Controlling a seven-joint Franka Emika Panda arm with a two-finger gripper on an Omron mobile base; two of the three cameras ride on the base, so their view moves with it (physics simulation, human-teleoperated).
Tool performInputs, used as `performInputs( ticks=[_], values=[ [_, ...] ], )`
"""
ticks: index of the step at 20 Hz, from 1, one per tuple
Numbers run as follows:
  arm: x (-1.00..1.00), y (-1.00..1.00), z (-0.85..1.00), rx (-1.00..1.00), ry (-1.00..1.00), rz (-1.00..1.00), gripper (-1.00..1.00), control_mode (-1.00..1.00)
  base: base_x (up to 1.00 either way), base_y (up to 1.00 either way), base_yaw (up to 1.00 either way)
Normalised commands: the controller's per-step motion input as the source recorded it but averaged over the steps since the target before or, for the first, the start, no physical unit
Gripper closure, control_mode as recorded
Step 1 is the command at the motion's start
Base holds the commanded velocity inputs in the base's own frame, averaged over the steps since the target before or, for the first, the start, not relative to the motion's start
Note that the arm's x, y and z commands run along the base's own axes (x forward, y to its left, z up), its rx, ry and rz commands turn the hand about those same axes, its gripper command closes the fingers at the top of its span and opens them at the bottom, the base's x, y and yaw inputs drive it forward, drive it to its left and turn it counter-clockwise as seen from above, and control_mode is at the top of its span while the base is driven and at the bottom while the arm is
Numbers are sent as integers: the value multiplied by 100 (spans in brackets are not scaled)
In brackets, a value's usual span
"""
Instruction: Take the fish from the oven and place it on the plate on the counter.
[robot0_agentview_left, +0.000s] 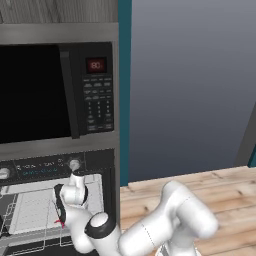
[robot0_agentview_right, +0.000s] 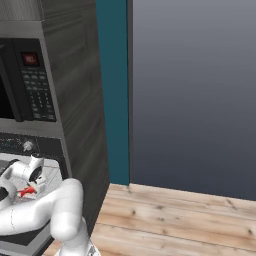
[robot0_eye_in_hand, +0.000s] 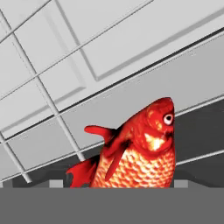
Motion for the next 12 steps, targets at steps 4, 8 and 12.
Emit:
performInputs(
  ticks=[4, 8, 12],
  values=[
    [-92, -10, 4, 8, -24, 0, 100, -100, 0, 0, 0],
    [-100, -11, 0, 7, -24, 0, 100, -100, 0, 0, 0],
    [-100, -9, 10, 6, -20, 0, 100, -100, 0, 0, 0]
  ],
)
